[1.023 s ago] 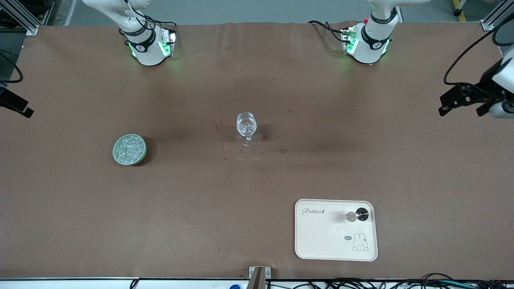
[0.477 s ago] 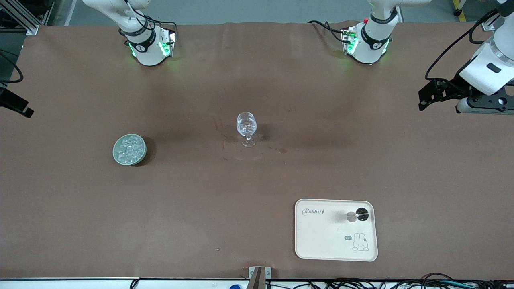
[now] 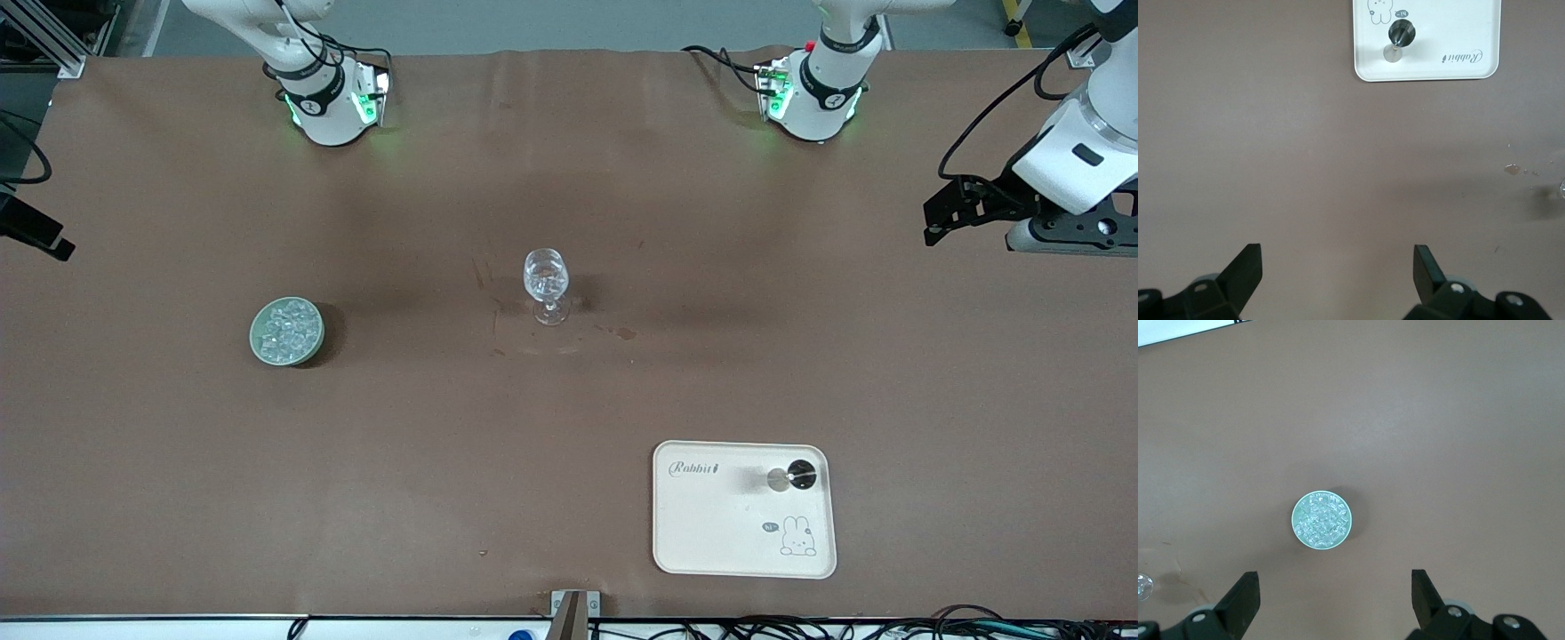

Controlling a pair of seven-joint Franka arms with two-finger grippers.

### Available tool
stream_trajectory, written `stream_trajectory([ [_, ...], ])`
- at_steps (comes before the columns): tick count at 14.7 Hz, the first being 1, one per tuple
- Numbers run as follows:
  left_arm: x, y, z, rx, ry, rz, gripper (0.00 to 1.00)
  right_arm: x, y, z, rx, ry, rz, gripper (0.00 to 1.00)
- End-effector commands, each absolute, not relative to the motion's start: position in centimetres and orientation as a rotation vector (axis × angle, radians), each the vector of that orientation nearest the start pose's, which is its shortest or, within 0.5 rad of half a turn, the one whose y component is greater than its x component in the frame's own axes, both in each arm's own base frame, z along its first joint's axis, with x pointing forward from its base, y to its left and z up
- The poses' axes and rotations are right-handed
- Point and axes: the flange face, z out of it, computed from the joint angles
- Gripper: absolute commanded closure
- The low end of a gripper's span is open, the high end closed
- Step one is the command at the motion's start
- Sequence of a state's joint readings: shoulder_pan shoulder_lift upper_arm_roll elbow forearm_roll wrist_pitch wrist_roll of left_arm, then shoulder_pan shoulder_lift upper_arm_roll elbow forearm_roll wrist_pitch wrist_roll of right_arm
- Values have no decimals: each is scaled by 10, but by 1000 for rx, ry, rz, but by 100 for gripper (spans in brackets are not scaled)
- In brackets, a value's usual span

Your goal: Pour wine and add ice with both arms

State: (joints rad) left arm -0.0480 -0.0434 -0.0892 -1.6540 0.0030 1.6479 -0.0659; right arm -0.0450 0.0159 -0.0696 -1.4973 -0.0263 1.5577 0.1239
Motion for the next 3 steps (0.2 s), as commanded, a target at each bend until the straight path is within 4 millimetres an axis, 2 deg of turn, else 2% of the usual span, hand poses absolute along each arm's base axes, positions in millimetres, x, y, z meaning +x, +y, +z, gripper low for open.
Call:
stream_trajectory([
  [1,539,-77,621,-3119,64,-69,0,547,-65,651,-3135,365,-85,0],
  [3,537,-76,622,-3119,66,-66,0,547,-65,651,-3135,365,-85,0],
])
